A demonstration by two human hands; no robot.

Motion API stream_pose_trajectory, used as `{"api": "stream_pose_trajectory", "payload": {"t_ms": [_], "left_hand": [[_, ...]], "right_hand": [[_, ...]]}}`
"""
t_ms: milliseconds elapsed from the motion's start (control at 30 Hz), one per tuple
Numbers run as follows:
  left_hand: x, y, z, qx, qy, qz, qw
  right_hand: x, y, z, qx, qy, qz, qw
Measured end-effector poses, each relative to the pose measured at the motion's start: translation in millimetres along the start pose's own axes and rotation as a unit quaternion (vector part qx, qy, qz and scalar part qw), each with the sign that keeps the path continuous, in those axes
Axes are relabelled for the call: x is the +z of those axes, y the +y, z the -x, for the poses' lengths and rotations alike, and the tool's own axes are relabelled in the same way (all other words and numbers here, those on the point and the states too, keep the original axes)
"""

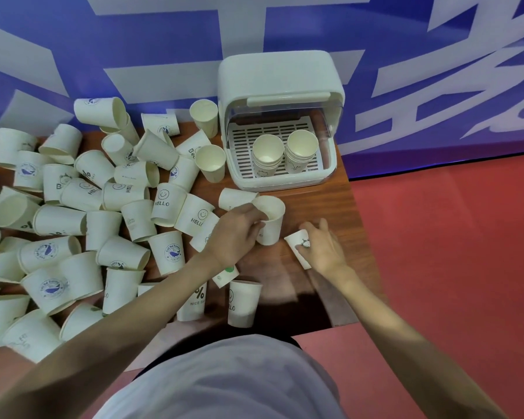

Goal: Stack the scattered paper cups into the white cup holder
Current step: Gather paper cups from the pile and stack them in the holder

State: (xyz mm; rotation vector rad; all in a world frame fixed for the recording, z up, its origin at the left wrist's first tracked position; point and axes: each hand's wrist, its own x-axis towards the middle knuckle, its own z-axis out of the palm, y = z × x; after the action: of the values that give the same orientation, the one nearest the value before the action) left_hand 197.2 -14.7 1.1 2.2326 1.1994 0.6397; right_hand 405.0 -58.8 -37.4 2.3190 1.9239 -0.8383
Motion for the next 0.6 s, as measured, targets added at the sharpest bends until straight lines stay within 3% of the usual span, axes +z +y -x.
{"api": "stream_pose_trajectory", "payload": {"t_ms": [133,200,300,400,500,600], "left_hand": [[-19,4,-18,0.028,0.058,-0.005,0.998],[-29,4,-31,0.034,0.088,-0.016,0.995],[-44,4,-52,0.059,0.136,-0.043,0.988],[-54,6,-72,0.081,0.197,-0.071,0.974],[-56,5,-87,0.094,0.215,-0.091,0.968],[-50,-3,-96,0.096,0.189,-0.103,0.972]], "right_hand": [[-18,-5,-14,0.052,0.016,-0.02,0.998],[-36,-9,-19,0.055,0.112,-0.051,0.991],[-66,-15,-26,0.001,0.303,-0.095,0.948],[-92,-20,-38,-0.051,0.402,-0.137,0.904],[-104,-21,-60,-0.087,0.433,-0.146,0.885],[-104,-22,-80,-0.096,0.414,-0.136,0.895]]}}
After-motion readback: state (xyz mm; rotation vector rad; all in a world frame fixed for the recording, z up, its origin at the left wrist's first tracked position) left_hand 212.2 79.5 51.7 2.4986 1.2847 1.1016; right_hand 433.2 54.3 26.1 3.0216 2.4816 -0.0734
